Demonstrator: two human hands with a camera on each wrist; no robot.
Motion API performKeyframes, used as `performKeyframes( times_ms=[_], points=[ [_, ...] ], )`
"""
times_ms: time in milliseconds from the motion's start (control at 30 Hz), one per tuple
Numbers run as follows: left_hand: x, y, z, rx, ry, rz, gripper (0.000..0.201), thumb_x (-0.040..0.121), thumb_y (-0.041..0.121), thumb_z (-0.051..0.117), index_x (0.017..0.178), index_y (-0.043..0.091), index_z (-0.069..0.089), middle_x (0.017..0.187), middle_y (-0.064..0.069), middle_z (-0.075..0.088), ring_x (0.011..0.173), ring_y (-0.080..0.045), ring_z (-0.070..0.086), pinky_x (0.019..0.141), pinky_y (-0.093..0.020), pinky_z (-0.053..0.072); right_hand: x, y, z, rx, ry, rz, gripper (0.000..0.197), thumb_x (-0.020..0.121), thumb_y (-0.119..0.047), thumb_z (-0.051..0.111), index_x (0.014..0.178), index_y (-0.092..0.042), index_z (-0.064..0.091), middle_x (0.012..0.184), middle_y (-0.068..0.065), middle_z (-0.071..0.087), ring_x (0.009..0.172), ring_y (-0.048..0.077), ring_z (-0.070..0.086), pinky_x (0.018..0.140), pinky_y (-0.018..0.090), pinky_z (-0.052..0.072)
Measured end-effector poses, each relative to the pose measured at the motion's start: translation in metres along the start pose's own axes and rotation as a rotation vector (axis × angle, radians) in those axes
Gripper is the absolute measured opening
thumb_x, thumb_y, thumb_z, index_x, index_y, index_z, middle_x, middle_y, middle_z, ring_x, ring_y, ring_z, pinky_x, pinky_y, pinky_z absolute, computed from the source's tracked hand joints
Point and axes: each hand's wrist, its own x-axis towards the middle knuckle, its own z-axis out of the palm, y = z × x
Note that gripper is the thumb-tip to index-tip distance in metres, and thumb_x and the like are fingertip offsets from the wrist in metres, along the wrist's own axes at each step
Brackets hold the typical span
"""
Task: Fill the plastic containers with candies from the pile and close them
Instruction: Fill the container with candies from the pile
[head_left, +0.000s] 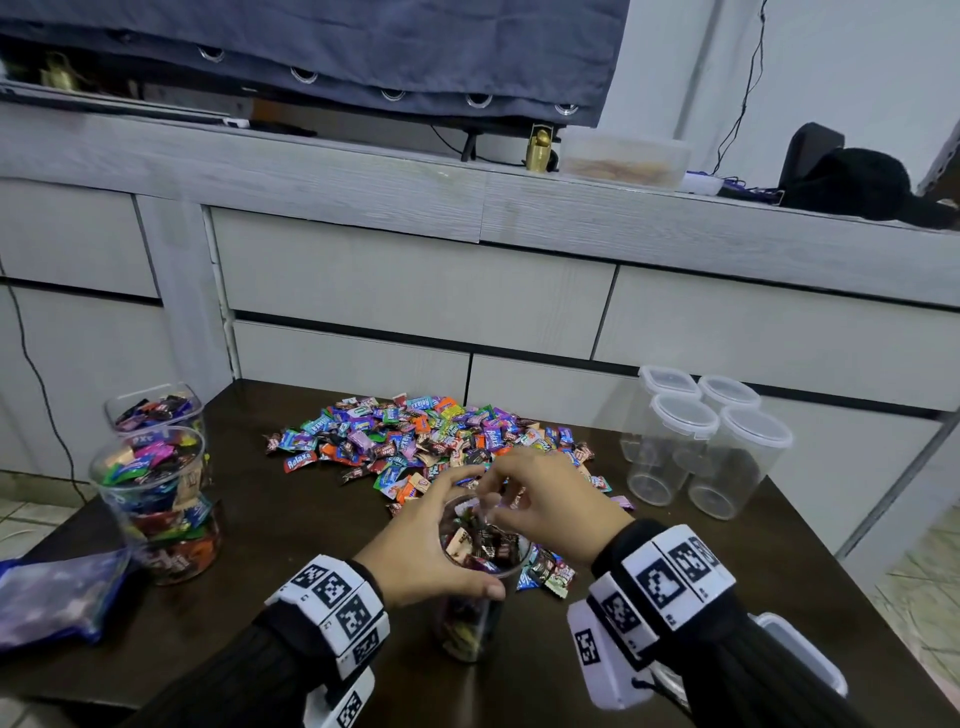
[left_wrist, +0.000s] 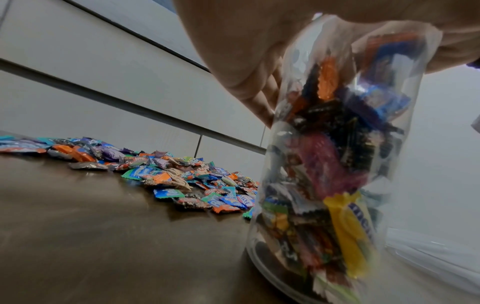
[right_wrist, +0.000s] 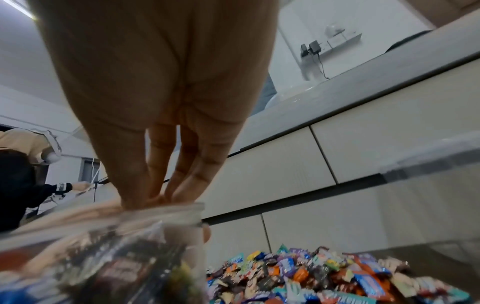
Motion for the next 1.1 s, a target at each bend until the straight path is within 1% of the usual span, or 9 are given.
performKeyframes(
  times_ms=[200,300,400,533,667,767,867,967,1100],
  points=[
    [0.000,0.001,0.002,-0.040,0.001,0.014,0.102,0.049,0.041,0.092,0.132,0.047,0.032,0.119,0.031,0.061,0.114,0.008,0.058,0.090,-0.006,0.043,0.000,-0.007,0.014,-0.080,-0.118,-0.022,0.039,0.077,-0.031,0.076,0.110,-0.012,0.068,0.112,0.005,0.050,0.096,0.020,0.053,0.083,0.031,0.044],
    [0.000,0.004,0.001,-0.045,-0.014,0.005,0.101,0.049,0.044,0.090,0.130,0.047,0.029,0.115,0.044,0.055,0.110,0.019,0.053,0.083,0.001,0.039,0.007,-0.012,0.015,-0.169,-0.144,-0.032,0.029,0.076,-0.026,0.075,0.099,-0.008,0.068,0.112,0.006,0.046,0.091,0.024,0.052,0.073,0.029,0.041],
    [0.000,0.003,0.001,-0.044,-0.015,-0.009,0.101,0.049,0.045,0.089,0.128,0.049,0.027,0.113,0.047,0.053,0.110,0.022,0.051,0.082,0.002,0.039,0.013,-0.016,0.015,-0.212,-0.165,-0.037,0.024,0.077,-0.021,0.074,0.096,-0.007,0.069,0.114,0.007,0.046,0.091,0.025,0.052,0.072,0.027,0.038],
    [0.000,-0.001,0.001,-0.051,0.005,0.004,0.106,0.053,0.027,0.095,0.135,0.044,0.031,0.118,0.029,0.062,0.112,0.008,0.059,0.087,-0.006,0.044,0.017,-0.021,0.020,-0.262,-0.262,-0.080,0.023,0.083,-0.015,0.066,0.104,-0.005,0.069,0.114,0.012,0.059,0.100,0.028,0.057,0.072,0.025,0.033],
    [0.000,-0.005,0.003,-0.084,0.012,0.015,0.108,0.057,0.013,0.095,0.141,0.035,0.030,0.119,0.017,0.067,0.112,-0.003,0.064,0.092,-0.015,0.048,0.012,-0.018,0.013,-0.209,-0.252,-0.086,0.024,0.093,-0.023,0.055,0.103,-0.008,0.070,0.101,0.013,0.068,0.092,0.027,0.060,0.074,0.026,0.033],
    [0.000,-0.006,0.003,-0.090,0.020,0.025,0.104,0.056,0.016,0.094,0.139,0.035,0.033,0.117,0.009,0.069,0.113,-0.007,0.064,0.097,-0.021,0.048,0.004,-0.011,-0.003,-0.045,-0.215,-0.054,0.027,0.086,-0.030,0.067,0.105,-0.011,0.069,0.098,0.007,0.071,0.088,0.017,0.063,0.076,0.023,0.041],
    [0.001,-0.007,0.003,-0.100,0.017,0.028,0.104,0.055,0.016,0.095,0.137,0.037,0.034,0.116,0.010,0.070,0.112,-0.004,0.064,0.094,-0.013,0.045,0.003,-0.008,-0.004,-0.058,-0.266,-0.046,0.041,0.073,-0.027,0.080,0.108,-0.012,0.065,0.101,0.004,0.069,0.080,0.009,0.056,0.072,0.022,0.043],
    [0.000,-0.006,0.003,-0.107,0.005,0.022,0.107,0.051,0.030,0.092,0.139,0.041,0.032,0.117,0.017,0.067,0.112,-0.002,0.063,0.093,-0.012,0.045,0.009,-0.012,0.010,-0.176,-0.298,-0.098,0.038,0.077,-0.019,0.075,0.111,-0.008,0.064,0.105,0.008,0.067,0.086,0.015,0.057,0.072,0.020,0.036],
    [-0.001,-0.009,0.004,-0.130,0.034,0.014,0.109,0.048,0.035,0.092,0.139,0.040,0.032,0.117,0.012,0.068,0.114,-0.005,0.062,0.098,-0.022,0.046,0.010,-0.011,0.013,-0.092,-0.230,-0.080,0.029,0.080,-0.023,0.072,0.105,-0.008,0.066,0.098,0.007,0.069,0.088,0.020,0.063,0.076,0.027,0.046]
  ],
)
